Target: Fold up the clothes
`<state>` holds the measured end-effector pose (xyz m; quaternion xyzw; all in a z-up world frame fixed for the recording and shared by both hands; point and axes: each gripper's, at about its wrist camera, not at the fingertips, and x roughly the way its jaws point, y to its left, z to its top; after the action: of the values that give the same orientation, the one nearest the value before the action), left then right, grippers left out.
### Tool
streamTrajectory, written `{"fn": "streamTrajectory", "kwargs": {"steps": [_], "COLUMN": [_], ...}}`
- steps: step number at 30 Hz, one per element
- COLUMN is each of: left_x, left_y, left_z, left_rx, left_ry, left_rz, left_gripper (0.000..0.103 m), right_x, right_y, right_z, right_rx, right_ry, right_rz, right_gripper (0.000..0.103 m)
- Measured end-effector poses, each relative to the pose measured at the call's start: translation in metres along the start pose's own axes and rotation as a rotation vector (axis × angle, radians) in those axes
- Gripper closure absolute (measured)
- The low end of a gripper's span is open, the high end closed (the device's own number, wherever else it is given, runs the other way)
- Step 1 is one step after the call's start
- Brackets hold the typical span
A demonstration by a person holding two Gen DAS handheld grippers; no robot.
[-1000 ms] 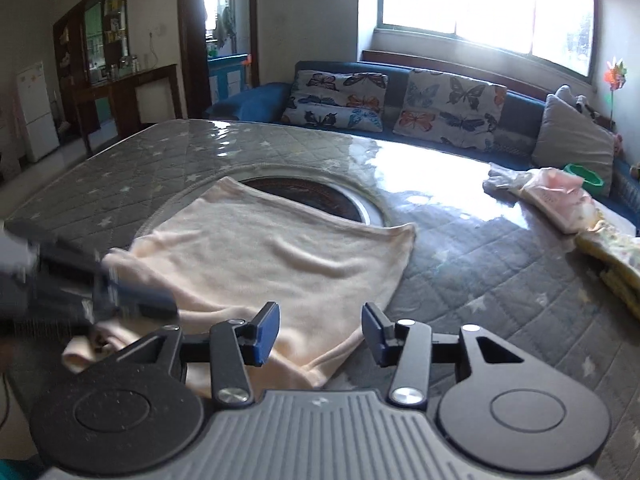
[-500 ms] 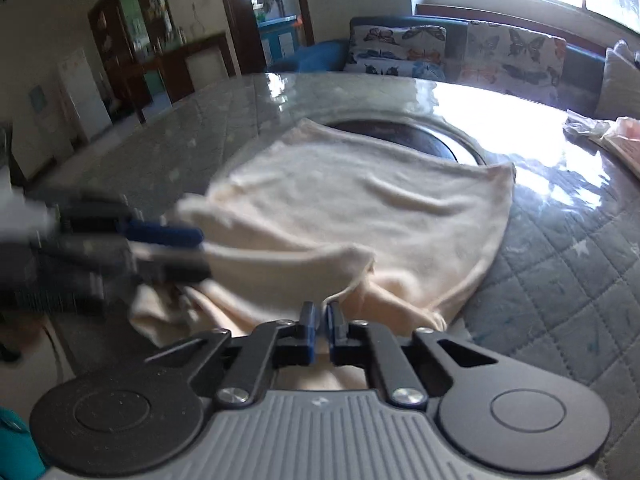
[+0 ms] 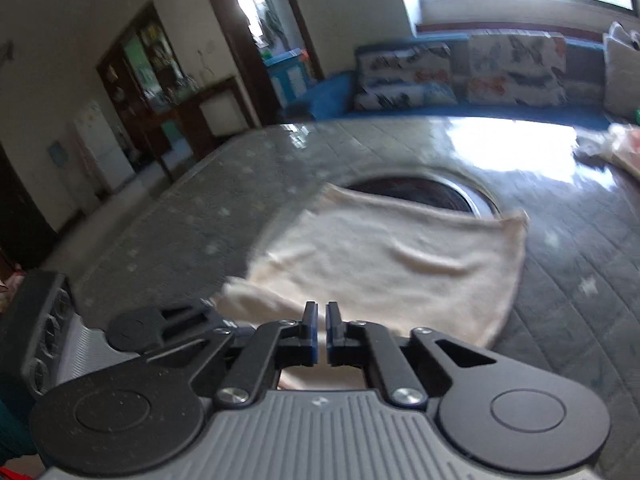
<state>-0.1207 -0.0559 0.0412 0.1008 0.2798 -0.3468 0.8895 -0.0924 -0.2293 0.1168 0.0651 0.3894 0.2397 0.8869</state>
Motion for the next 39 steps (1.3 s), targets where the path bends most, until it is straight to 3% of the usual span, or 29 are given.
{"fn": "streamTrajectory", "kwargs": {"steps": [2,5,9,14,16,17,24,27,30,33,35,37,39], "left_x": [0.000,-0.007,-0.013,-0.008,-0.006,-0.005,-0.001,-0.001,0.002,0.007,0.009,0.006,0.000], "left_y": [0.000,0.000,0.001,0.001,-0.002,-0.004,-0.017,-0.025,-0.023,-0.018,-0.015,-0.006,0.006], "left_z": [-0.002,-0.004,-0.003,-0.003,-0.004,-0.005,-0.005,-0.002,0.003,0.006,0.006,0.007,0.008], "left_rx": [-0.006,0.004,0.017,0.010,0.033,0.044,0.152,0.187,0.172,0.150,0.148,0.116,0.073], "left_ry": [0.002,-0.037,-0.059,-0.025,-0.014,-0.011,-0.015,-0.038,-0.045,-0.036,-0.029,-0.035,-0.048], "left_rz": [-0.004,0.007,-0.007,-0.012,0.022,0.039,0.082,0.088,0.098,0.122,0.146,0.163,0.182], "left_gripper": [0.020,0.000,0.000,0.000,0.000,0.000,0.002,0.010,0.025,0.046,0.068,0.084,0.093], "right_x": [0.006,0.014,0.028,0.036,0.036,0.036,0.016,0.010,0.006,0.006,0.007,0.009,0.009], "right_y": [-0.009,-0.019,-0.029,-0.028,-0.029,-0.029,-0.041,-0.039,-0.032,-0.025,-0.020,-0.015,-0.012], "right_z": [-0.008,-0.019,-0.033,-0.038,-0.036,-0.035,-0.013,-0.003,0.005,0.009,0.011,0.011,0.012], "right_rx": [0.017,0.024,0.056,0.069,0.080,0.091,0.268,0.305,0.304,0.296,0.288,0.265,0.248], "right_ry": [0.037,0.074,0.116,0.120,0.116,0.113,0.056,0.034,0.014,0.007,0.006,0.003,-0.016], "right_rz": [-0.033,-0.080,-0.084,-0.076,-0.067,-0.058,0.104,0.158,0.193,0.213,0.221,0.215,0.216], "right_gripper": [0.085,0.083,0.079,0.079,0.095,0.098,0.099,0.099,0.099,0.099,0.099,0.099,0.093]}}
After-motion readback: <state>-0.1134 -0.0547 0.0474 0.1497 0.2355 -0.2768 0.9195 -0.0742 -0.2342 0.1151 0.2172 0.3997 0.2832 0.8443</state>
